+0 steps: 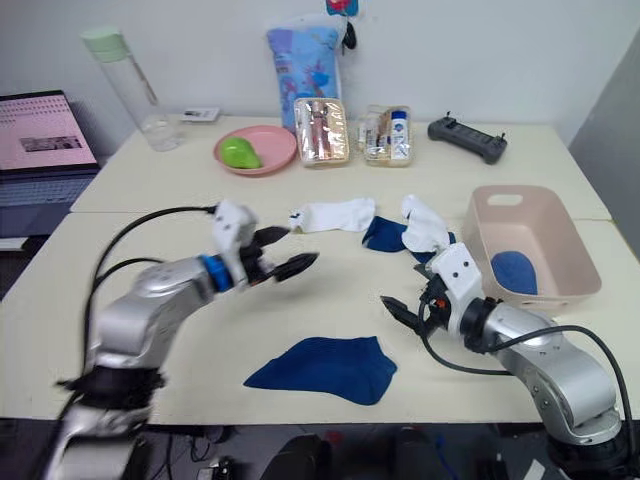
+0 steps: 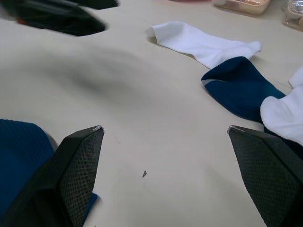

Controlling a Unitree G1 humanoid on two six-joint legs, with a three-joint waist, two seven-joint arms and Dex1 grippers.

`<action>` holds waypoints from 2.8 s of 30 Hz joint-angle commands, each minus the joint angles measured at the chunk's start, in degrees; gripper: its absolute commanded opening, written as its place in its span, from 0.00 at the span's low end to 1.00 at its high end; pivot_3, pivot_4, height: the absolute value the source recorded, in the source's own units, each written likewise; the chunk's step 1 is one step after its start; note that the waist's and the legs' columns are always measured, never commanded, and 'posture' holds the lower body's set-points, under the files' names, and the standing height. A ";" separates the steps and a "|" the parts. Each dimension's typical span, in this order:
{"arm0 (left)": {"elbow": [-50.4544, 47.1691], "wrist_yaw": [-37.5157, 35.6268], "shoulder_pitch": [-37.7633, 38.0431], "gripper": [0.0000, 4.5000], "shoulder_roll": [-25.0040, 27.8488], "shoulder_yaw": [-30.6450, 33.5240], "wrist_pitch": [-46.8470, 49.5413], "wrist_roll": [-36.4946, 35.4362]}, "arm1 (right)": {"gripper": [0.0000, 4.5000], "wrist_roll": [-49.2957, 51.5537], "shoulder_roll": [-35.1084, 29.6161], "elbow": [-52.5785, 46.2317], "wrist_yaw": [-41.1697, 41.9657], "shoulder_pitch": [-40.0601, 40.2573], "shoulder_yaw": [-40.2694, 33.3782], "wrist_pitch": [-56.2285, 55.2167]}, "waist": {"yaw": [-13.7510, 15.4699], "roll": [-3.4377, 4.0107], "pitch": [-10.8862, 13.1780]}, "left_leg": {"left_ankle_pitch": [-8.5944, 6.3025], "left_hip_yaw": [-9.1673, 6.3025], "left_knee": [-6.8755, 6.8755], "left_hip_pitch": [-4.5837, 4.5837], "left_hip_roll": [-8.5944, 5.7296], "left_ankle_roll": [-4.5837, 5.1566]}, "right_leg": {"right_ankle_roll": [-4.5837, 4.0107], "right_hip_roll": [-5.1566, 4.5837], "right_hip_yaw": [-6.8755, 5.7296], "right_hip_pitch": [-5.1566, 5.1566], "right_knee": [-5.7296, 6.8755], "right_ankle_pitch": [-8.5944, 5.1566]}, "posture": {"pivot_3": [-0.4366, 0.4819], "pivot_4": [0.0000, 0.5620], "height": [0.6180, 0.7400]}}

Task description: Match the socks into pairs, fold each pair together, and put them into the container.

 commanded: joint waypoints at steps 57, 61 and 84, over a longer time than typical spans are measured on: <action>11.07 1.25 -31.57 0.01 -16.11 20.24 22.46 -19.44 | 1.00 0.00 4.18 -4.48 -7.66 -6.44 2.32 7.84 | -1.32 -0.03 0.00 | 0.14 0.00 0.01 -0.04 -0.01 -0.13 | 0.03 -0.01 0.02 -0.04 0.01 -0.01 | 0.48 0.27 0.94; 6.65 2.85 -31.60 0.01 -12.15 24.83 33.30 -28.30 | 1.00 0.53 3.98 -4.56 -7.18 -6.83 2.47 9.03 | -1.65 -0.02 0.01 | 0.14 -0.01 0.01 0.05 0.02 -0.12 | 0.02 0.02 0.07 -0.10 0.26 -0.01 | 0.48 0.27 0.94; -9.29 0.49 19.46 0.01 8.64 25.85 36.27 -30.37 | 1.00 3.97 8.55 1.25 -6.86 -7.51 4.21 17.43 | -0.86 -0.12 -0.03 | 0.19 -0.16 -0.05 0.12 0.00 -0.21 | -0.05 -0.01 0.06 -0.06 0.31 -0.05 | 0.48 0.27 0.94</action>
